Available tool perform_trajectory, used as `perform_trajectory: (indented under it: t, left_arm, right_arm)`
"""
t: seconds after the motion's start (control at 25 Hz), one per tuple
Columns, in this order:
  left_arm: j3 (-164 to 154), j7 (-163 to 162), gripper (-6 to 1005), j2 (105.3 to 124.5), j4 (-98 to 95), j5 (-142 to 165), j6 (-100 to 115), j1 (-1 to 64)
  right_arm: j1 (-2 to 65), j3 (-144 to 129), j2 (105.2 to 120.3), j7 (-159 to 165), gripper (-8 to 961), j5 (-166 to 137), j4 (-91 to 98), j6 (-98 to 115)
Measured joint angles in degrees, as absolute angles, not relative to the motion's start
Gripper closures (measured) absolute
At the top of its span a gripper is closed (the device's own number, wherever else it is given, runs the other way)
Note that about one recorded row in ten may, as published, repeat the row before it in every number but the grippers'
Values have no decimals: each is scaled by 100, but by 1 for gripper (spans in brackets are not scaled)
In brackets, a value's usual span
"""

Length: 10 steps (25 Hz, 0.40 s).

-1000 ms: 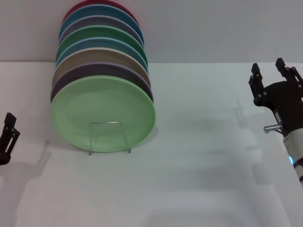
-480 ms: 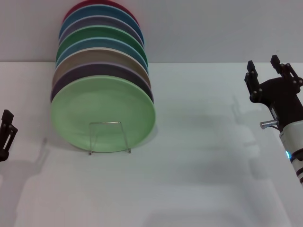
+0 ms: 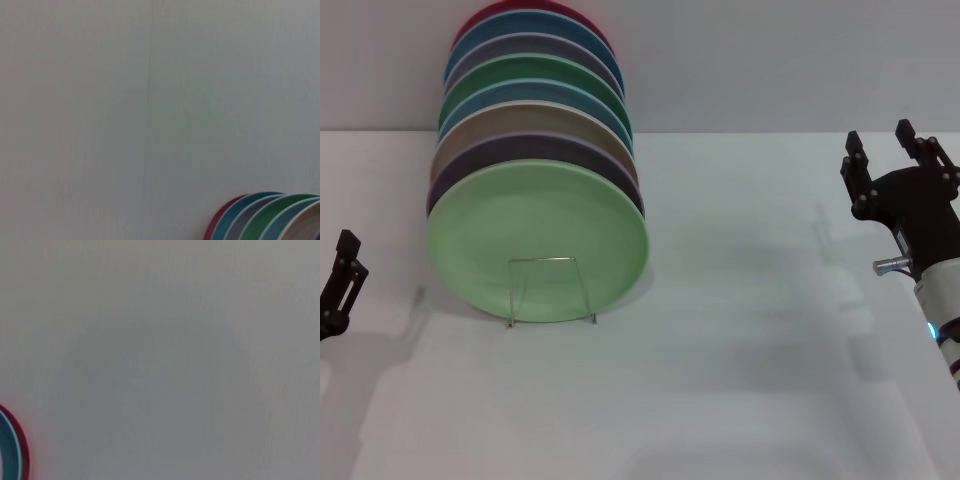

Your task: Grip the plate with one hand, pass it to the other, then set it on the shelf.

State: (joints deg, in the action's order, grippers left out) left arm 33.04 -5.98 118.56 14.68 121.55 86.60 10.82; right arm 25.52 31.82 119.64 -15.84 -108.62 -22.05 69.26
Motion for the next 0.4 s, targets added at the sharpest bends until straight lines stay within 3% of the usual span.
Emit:
perform_trajectory:
  t: [0.4]
  left_arm:
    - [3439, -597, 181, 11855, 1467, 12156, 8647, 1158]
  right_arm:
    - [2513, 3182, 11962, -1582, 418, -10862, -2206, 6929]
